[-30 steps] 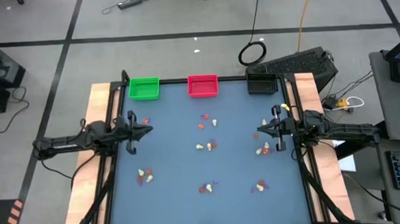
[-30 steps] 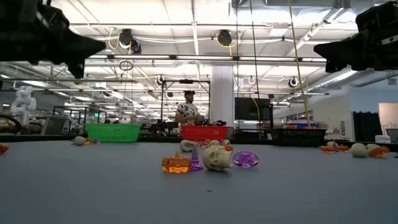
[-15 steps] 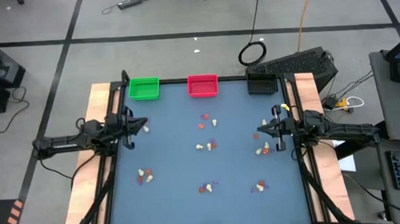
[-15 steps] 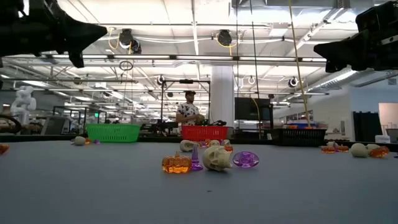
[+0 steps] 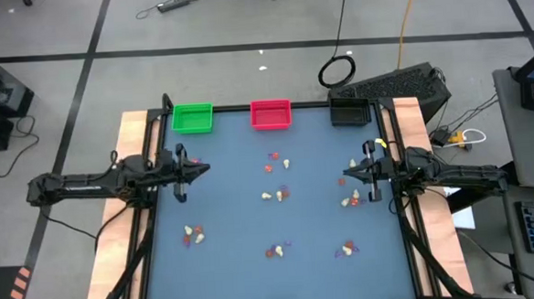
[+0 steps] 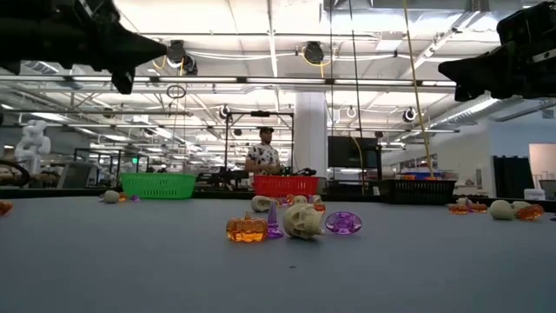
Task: Sort Halloween decoration
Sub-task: Put the orange pumpkin toy into the red bin
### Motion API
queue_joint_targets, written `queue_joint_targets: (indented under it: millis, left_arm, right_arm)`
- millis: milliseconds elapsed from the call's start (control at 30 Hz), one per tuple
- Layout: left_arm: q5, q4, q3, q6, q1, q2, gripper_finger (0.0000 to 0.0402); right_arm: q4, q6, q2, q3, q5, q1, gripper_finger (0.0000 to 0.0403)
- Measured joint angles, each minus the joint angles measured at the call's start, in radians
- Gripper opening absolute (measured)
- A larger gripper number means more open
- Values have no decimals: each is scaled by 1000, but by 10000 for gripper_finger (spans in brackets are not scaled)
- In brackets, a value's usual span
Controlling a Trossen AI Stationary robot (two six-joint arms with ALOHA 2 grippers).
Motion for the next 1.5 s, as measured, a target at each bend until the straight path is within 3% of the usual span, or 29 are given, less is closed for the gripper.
queue_joint_targets:
  millis: [167, 433, 700, 1033, 1300, 1500]
  left_arm:
    - [-5, -167, 121, 0, 8, 156, 3]
    - [1, -221, 270, 30, 72, 386, 56]
    - [46, -232, 331, 21, 110, 600, 88]
    - [55, 23, 337, 21, 109, 896, 89]
    - [132, 205, 338, 18, 109, 1025, 90]
    - [146, 287, 350, 19, 109, 1113, 132]
  right_arm:
    - [0, 0, 0, 0, 0, 0, 0]
    - [0, 0, 0, 0, 0, 0, 0]
    - [0, 0, 0, 0, 0, 0, 0]
    - [0, 0, 0, 0, 0, 0, 0]
    - [-1, 0, 0, 0, 0, 0, 0]
    - [-1, 0, 0, 0, 0, 0, 0]
